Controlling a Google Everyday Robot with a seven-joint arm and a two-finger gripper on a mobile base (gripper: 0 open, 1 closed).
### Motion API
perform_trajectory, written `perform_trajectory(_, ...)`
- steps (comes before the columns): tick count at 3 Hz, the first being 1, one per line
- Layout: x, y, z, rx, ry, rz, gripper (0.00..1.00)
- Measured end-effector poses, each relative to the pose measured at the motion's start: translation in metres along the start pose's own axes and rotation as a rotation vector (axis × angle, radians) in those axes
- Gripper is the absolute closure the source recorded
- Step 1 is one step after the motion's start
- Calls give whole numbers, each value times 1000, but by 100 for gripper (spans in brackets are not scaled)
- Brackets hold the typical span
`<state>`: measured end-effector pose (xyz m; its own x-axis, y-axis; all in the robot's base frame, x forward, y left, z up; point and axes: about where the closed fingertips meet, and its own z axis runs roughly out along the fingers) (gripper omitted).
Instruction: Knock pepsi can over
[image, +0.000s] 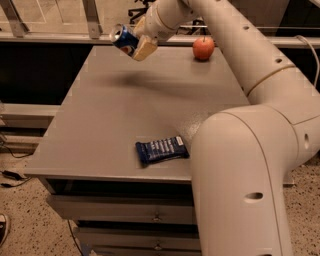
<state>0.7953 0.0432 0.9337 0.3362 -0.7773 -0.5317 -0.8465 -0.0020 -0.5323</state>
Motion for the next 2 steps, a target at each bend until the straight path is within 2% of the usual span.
perform_trajectory(1,6,41,3,-188,133,-183,100)
perform_trajectory(2,26,98,-8,-492,313,-393,100)
